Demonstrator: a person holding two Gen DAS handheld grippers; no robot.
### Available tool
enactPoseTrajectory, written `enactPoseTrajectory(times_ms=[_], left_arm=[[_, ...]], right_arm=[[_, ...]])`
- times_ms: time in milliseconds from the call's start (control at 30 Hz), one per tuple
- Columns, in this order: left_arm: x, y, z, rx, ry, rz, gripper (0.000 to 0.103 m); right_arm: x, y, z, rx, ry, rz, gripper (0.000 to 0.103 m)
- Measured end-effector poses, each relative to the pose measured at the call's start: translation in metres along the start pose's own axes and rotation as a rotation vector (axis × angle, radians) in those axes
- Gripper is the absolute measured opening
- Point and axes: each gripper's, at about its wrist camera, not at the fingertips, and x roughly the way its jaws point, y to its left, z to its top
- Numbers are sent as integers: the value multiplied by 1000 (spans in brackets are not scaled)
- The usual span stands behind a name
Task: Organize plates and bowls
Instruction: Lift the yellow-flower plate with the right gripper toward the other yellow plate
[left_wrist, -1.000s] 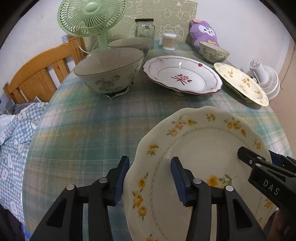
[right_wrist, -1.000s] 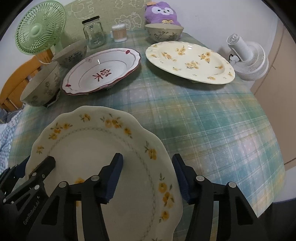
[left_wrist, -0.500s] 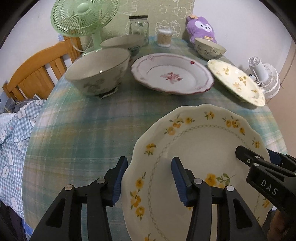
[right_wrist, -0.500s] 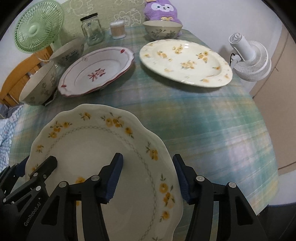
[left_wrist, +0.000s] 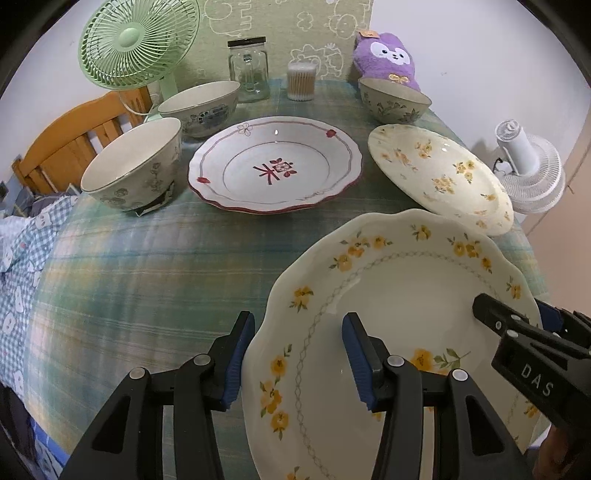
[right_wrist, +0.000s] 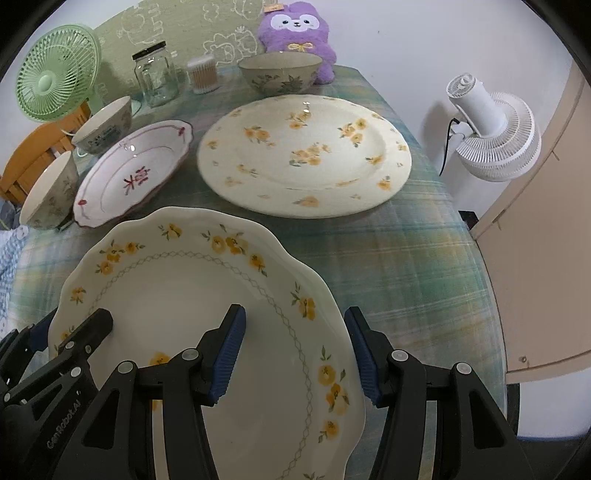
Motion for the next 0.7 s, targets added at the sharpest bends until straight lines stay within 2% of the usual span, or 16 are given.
enactPoseTrajectory(times_ms=[367, 600, 633, 667, 700], left_arm=[[13, -16, -5, -30, 26, 36, 50], [12, -16, -8, -57, 43, 31, 58], [8, -18, -8, -58, 31, 37, 63], [4, -21, -7, -54, 16, 38, 66], [-2, -25, -7, -48, -1, 38, 75]], right_arm=[[19, -16, -2, -1, 19, 32, 59], [17, -17, -3, -12, 23, 55, 61], [16, -17, -3, -19, 24, 57, 62], [14, -17, -2, -29, 19, 63, 67], [11, -17, -1, -40, 12, 69, 74]])
